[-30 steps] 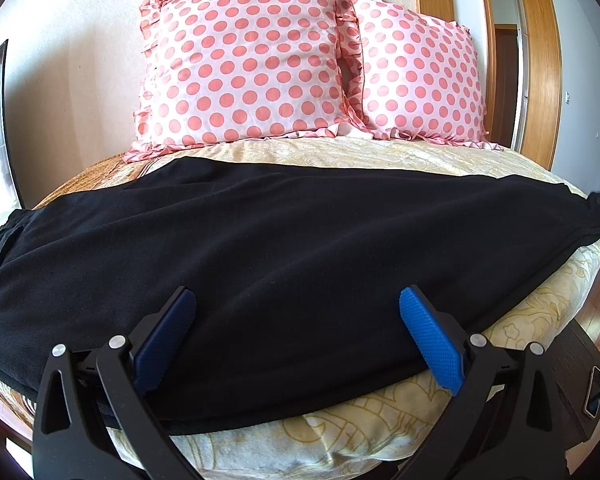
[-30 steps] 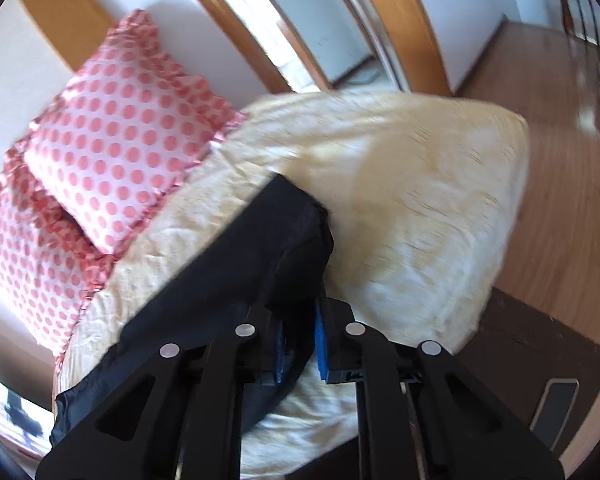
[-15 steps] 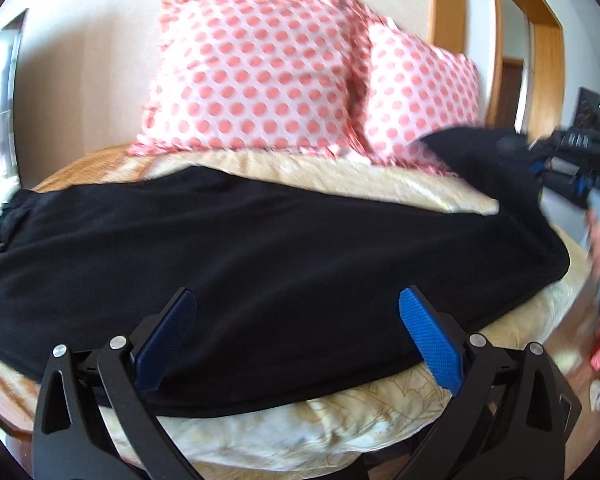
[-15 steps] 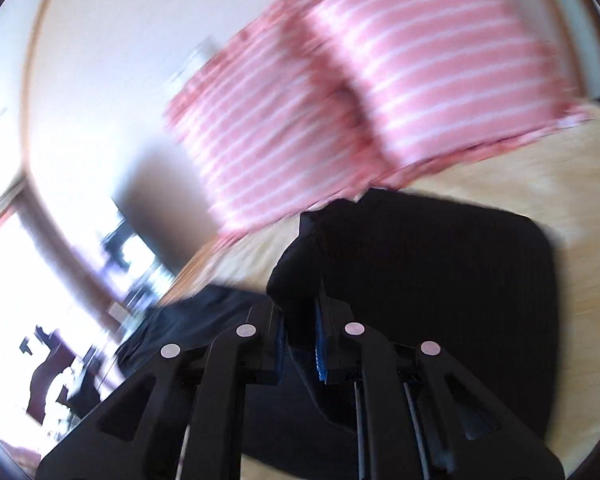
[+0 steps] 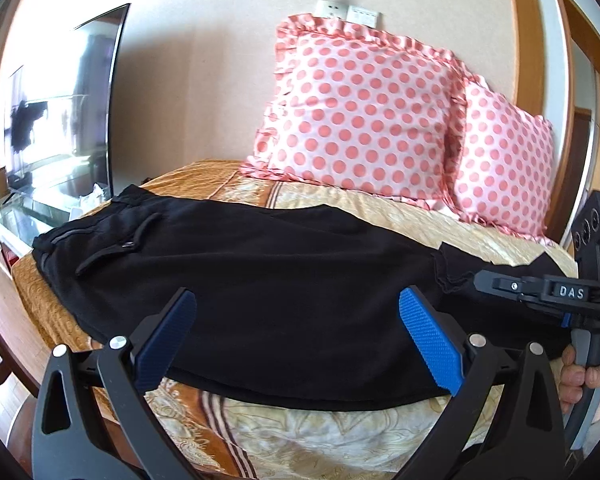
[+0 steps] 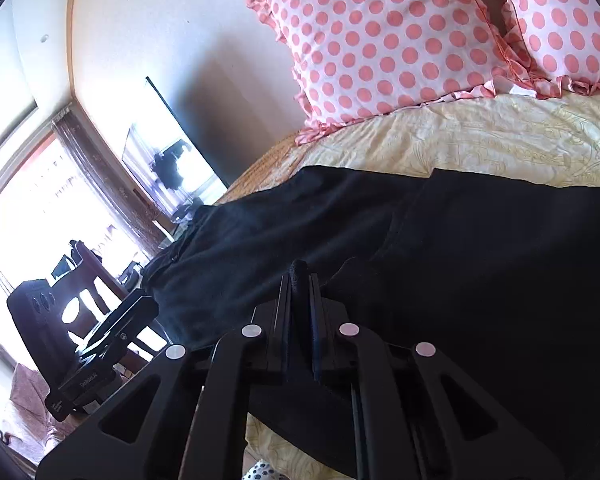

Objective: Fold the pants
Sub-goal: 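Fold the leg ends over toward the waistband and open the right gripper, then move the left gripper to the end of the folded black pants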

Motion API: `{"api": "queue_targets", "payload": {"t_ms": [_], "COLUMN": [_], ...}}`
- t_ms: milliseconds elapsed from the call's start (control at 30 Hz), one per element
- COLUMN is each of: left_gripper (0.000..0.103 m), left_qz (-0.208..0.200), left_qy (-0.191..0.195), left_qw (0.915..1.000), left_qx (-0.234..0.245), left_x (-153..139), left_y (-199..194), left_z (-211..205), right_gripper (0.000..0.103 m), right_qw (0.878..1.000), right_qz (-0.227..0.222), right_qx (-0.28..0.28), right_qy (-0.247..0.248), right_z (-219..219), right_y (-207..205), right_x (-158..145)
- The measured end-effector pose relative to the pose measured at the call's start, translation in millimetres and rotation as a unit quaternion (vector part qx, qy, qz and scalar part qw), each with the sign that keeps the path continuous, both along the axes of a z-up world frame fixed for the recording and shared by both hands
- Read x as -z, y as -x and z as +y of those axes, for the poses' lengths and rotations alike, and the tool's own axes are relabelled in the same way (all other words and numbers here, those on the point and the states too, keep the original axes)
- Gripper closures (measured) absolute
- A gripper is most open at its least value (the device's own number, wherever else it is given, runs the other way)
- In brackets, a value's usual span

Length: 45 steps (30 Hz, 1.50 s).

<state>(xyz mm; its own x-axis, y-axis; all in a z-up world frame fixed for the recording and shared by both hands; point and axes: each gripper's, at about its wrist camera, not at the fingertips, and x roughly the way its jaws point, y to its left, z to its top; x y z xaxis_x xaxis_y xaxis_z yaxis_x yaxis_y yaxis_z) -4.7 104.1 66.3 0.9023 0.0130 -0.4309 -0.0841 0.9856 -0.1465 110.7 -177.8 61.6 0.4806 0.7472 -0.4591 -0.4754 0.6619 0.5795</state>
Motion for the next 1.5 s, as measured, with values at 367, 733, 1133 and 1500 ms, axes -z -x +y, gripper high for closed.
{"api": "queue_targets", "payload": {"t_ms": [367,733,1133,1500], "left_gripper": [0.002,0.002,0.002,0.002], "left_qz": [0.007,0.012,0.025,0.058], "left_qy": [0.010,0.020,0.038,0.230], "left_qw": [0.9981,0.9930,0.9805,0.9561], "left_qx": [-0.060,-0.116,-0.191,-0.172], "left_x": [4.3,6.4,3.8,10.7], "left_y": [6.4,21.8,26.6,4.7], "left_z": [33.9,66.7,121.8,219.3], "right_gripper": [0.095,0.075,0.057,0.046], "right_qw": [0.999,0.991,0.958,0.967], "right_qz": [-0.025,-0.051,-0.121,-0.122], "right_qx": [-0.021,-0.083,0.031,0.026], "right_qy": [0.004,0.090,0.258,0.224], "right_z": [29.5,58.3,52.4,34.3], "right_y": [20.5,42.9,22.5,27.6], "right_x": [11.4,21.8,11.8,21.9]}}
